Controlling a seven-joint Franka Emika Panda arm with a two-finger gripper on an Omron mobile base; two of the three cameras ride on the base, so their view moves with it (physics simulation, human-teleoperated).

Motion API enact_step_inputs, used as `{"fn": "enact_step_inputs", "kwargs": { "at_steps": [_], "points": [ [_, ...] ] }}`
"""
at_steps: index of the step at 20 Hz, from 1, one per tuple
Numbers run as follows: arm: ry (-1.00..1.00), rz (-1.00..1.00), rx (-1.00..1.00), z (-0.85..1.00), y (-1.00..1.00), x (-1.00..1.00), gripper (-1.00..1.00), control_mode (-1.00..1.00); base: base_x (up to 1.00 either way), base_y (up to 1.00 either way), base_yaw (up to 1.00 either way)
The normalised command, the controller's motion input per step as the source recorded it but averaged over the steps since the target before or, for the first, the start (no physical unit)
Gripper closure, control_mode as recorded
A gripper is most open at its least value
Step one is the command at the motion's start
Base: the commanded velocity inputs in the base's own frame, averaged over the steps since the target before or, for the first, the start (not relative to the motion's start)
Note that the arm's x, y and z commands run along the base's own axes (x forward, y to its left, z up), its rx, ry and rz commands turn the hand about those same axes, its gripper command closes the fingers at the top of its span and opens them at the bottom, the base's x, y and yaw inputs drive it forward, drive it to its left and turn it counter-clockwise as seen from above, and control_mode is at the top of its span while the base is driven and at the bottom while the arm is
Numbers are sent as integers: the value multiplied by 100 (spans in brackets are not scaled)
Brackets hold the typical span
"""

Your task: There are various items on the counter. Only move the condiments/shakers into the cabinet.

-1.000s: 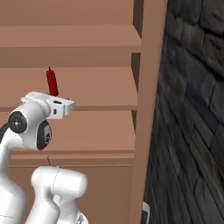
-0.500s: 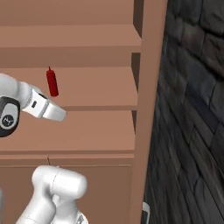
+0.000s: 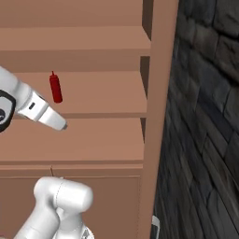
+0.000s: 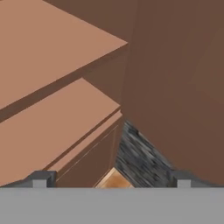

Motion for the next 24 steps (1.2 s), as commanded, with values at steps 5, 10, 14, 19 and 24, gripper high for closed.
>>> {"fn": "enact_step_inputs", "kwargs": {
  "at_steps": [5,10,14,19,24],
  "points": [
    [0,0,0,0,0,0,-100,-100,0,0,0],
    [0,2,0,-13,3,-43,-100,-100,0,0,0],
    [0,0,0,0,0,0,-100,100,-100,-17,1],
    [0,0,0,0,0,0,-100,100,-100,-18,5],
    [0,0,0,0,0,0,-100,100,-100,-5,7]
  ]
}}
